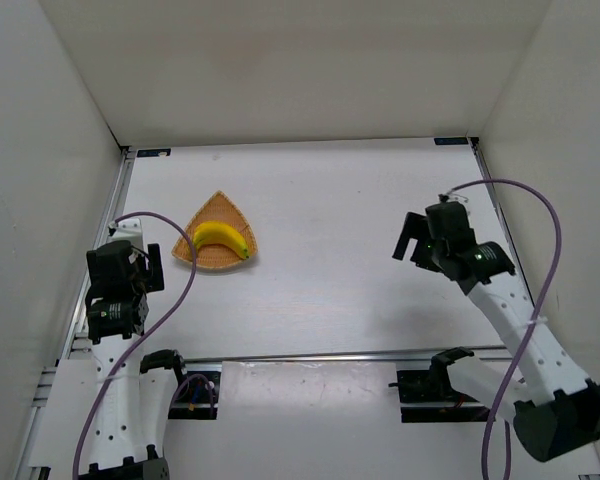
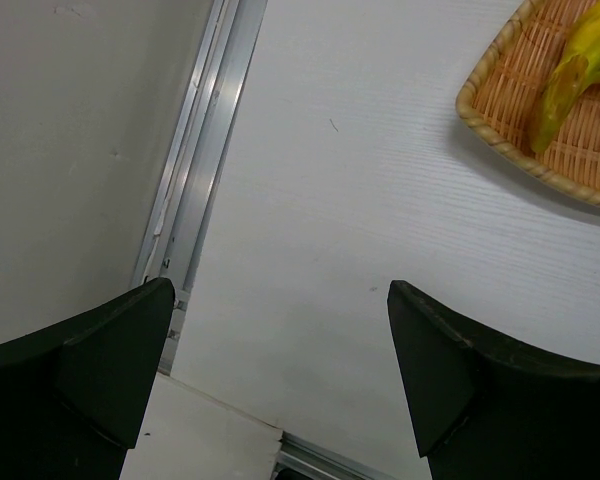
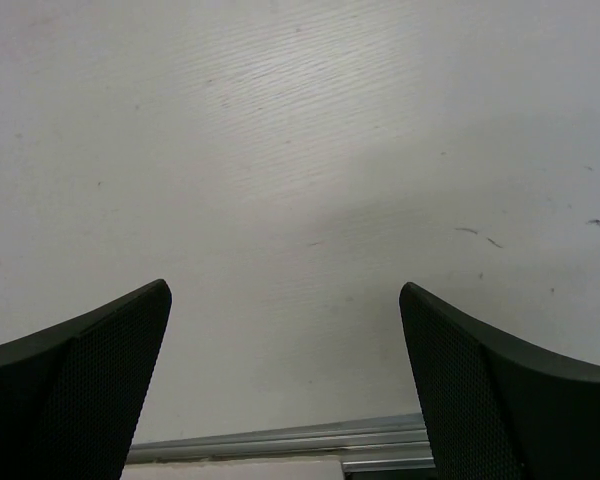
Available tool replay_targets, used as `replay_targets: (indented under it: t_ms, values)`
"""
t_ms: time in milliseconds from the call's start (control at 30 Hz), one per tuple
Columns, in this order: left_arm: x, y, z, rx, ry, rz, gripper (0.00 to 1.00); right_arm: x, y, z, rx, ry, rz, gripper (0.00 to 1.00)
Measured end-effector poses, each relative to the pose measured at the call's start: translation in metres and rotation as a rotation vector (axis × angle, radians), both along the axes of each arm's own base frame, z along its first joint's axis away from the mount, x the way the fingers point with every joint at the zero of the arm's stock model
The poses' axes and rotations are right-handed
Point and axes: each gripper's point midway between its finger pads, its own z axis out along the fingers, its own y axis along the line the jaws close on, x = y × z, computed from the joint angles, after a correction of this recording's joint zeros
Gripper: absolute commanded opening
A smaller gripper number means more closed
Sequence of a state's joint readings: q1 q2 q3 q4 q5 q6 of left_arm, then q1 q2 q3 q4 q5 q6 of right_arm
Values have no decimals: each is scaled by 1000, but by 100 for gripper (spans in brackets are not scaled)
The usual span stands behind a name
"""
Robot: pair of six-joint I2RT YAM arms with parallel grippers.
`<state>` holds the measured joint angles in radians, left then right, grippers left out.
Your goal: Place and organize the fake fruits in the fruit bowl
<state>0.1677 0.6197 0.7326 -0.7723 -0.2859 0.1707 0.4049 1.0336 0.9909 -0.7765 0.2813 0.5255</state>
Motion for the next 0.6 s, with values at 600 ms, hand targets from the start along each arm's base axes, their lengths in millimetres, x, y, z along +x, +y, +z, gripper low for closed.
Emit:
replay_targets:
  t_ms: [600]
  values:
    - [-2,0,-6,-2,8,0,100,-21,-38,-6,17,-20,-132,99]
